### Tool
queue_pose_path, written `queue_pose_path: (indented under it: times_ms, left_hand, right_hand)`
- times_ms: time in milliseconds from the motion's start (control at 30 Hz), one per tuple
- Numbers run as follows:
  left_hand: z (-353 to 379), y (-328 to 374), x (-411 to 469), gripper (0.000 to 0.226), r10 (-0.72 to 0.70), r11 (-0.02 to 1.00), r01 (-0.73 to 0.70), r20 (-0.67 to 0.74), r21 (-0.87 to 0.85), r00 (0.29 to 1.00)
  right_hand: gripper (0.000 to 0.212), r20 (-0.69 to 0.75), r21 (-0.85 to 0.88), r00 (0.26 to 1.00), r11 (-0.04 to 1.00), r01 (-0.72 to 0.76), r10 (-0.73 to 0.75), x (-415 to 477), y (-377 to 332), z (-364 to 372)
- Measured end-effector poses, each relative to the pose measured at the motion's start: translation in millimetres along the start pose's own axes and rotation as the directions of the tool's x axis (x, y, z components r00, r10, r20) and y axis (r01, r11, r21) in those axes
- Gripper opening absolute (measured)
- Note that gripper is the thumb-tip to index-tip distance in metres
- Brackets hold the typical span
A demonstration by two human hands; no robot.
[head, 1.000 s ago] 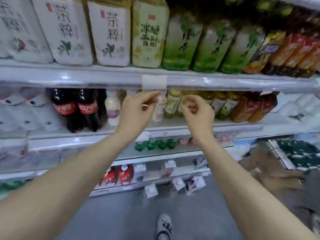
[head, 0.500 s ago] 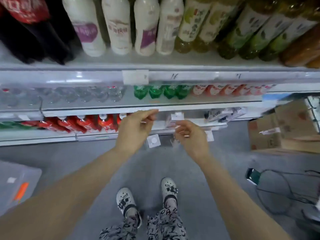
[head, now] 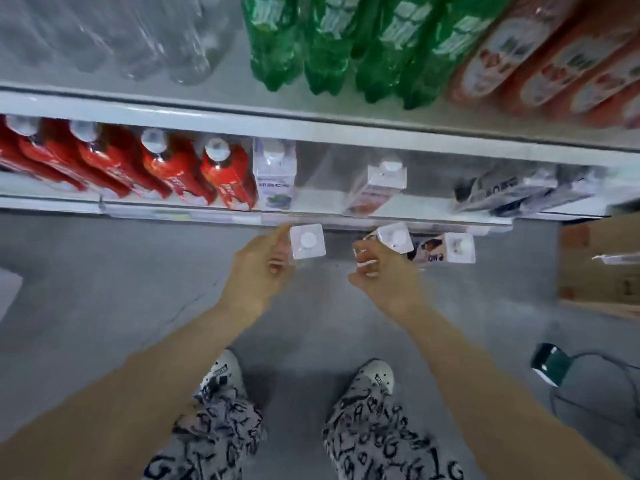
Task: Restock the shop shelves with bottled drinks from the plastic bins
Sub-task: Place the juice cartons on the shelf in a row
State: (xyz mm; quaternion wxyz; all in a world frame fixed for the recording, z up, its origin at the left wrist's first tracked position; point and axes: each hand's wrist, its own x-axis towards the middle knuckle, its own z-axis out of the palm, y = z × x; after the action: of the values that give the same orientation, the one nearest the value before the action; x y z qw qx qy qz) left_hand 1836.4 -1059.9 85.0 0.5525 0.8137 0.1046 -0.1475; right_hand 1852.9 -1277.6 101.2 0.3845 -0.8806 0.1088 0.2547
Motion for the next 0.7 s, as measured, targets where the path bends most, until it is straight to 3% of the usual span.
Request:
queue_pose_path:
  times_ms: [100, 267, 433, 567, 700]
  left_hand:
    - [28.1, -50.2, 22.8, 0.077, -0.002, 0.999, 0.002, -0.002, 0.035, 1.000]
    - [62.0, -125.6, 65.2, 0.105, -0.084, 0.971, 0.065, 0.069, 0.231, 0.994]
    - [76.4, -182.9, 114.4, 0.120, -0.029, 0.923, -0.011, 0.099, 0.386, 0.995]
    - [86.5, -207.8, 148.3, 0.115, 0.050, 0.919, -0.110, 0.166, 0.378, 0.985]
    - [99.2, -229.6, 164.4, 0.100, 0.133, 0.913, -0.191, 0.180, 0.361, 0.975]
  right_hand:
    - [0.054, 0.040, -0.005, 0.999, 1.000, 0.024, -0.024, 37.1, 35.9, 23.4]
    - [0.070, 0.079, -0.064, 0.992, 0.992, 0.105, -0.099, 97.9, 87.9, 67.2]
    - [0.087, 0.131, -0.121, 0.973, 0.971, 0.205, -0.189, 149.1, 125.4, 101.3]
    - [0.106, 0.189, -0.255, 0.948, 0.919, 0.300, -0.257, 189.6, 141.3, 116.6]
    - [0.108, 0.203, -0.210, 0.927, 0.911, 0.356, -0.315, 208.0, 152.3, 129.3]
